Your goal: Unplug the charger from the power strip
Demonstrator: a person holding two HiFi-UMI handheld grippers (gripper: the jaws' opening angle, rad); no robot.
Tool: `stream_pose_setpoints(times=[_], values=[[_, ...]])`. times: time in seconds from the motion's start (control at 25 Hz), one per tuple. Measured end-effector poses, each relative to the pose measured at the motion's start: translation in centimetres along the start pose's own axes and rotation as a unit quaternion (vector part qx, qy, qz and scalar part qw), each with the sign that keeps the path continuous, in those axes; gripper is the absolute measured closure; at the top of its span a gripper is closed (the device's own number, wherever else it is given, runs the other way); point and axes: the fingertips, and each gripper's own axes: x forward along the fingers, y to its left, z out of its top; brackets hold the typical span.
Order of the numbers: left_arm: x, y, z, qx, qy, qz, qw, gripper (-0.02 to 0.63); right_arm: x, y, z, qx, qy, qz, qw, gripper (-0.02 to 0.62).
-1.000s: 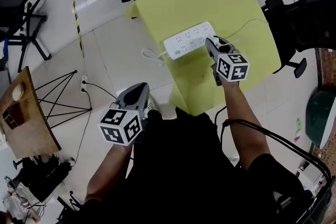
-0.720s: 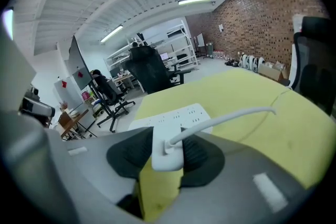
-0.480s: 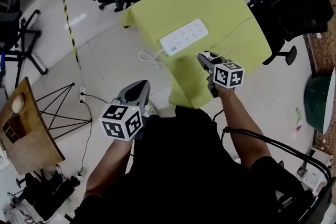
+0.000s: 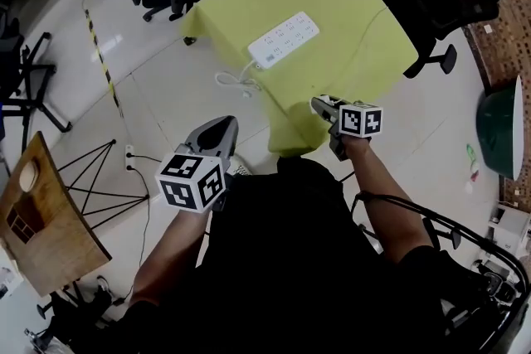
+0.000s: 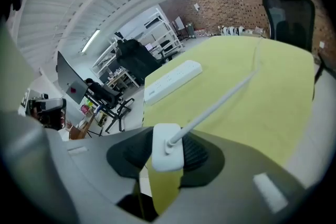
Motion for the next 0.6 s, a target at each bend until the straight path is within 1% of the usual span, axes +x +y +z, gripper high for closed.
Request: stream_pose_setpoints(times=[0.16, 0.28, 0.36, 0.48, 0.6], values=[[-1.0, -0.2, -0.6, 0.008, 0.007, -0.009, 0.9999, 0.6, -0.4, 0.6, -2.7, 0.074, 0.0, 0.012, 0.997, 0.454], [-1.7, 0.0, -0.8, 0.009, 0.008, -0.012, 0.9999, 0.6, -0.6, 0.6, -4.1, 0.145, -0.012, 0.023, 0.989, 0.454], [-2.2, 0.1, -1.0, 0.01, 0.007, -0.016, 0.9998, 0.6, -0.9, 0.3, -4.7, 0.182, -0.023, 0.021, 0.983, 0.454], [-2.6, 0.0, -1.1, 0.012, 0.006, -0.02, 0.9997, 0.6, -1.2, -0.1, -5.4, 0.226, -0.032, 0.015, 0.973, 0.453], [-3.0, 0.1, -1.4, 0.01, 0.005, -0.021, 0.9997, 0.6, -1.4, -0.1, -6.1, 0.249, -0.037, 0.011, 0.968, 0.442]])
